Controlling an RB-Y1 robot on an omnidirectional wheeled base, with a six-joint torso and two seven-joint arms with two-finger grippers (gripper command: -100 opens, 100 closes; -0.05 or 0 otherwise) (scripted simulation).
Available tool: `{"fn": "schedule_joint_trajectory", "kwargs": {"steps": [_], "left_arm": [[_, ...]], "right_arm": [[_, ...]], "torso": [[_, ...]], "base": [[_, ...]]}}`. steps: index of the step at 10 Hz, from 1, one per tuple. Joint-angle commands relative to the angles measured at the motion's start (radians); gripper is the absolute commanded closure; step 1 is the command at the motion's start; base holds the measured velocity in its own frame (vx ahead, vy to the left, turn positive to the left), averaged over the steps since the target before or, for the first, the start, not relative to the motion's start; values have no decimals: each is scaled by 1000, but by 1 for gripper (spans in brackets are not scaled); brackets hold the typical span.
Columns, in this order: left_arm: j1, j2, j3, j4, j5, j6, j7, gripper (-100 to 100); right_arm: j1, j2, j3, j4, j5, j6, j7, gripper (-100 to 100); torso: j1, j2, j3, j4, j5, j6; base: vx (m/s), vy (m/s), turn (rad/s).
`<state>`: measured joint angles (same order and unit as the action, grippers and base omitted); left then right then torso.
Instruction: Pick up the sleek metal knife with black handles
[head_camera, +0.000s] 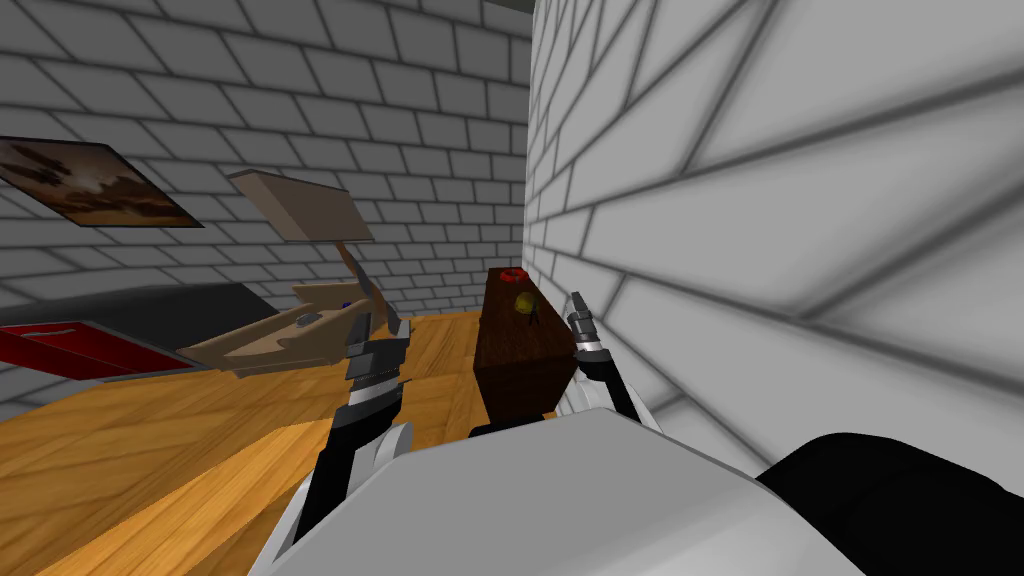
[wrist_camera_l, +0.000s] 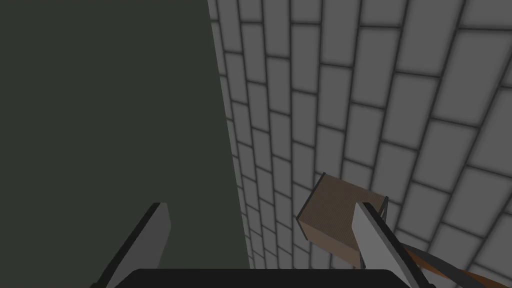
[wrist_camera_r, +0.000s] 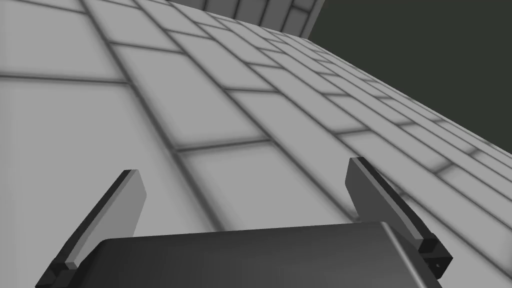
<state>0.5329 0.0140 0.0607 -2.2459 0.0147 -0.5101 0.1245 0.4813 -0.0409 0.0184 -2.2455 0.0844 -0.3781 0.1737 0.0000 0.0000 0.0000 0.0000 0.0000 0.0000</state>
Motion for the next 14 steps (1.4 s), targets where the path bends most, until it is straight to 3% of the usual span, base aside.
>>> {"fn": "schedule_joint_trajectory", "kwargs": {"steps": [1,7,14], "left_arm": [[0,0,0,0,0,0,0,0],[0,0,0,0,0,0,0,0],[0,0,0,0,0,0,0,0]], "right_arm": [[1,-7,-2,2,0,2,0,-100],[40,-135,-52,77,7,66,-10,-100],[112,-297,-133,205,11,167,-35,-100]], "torso": [[0,0,0,0,0,0],[9,3,2,1,2,0],[15,6,3,1,4,0]], "base": [[-2,7,25],[-41,115,77],[-63,214,111]]}}
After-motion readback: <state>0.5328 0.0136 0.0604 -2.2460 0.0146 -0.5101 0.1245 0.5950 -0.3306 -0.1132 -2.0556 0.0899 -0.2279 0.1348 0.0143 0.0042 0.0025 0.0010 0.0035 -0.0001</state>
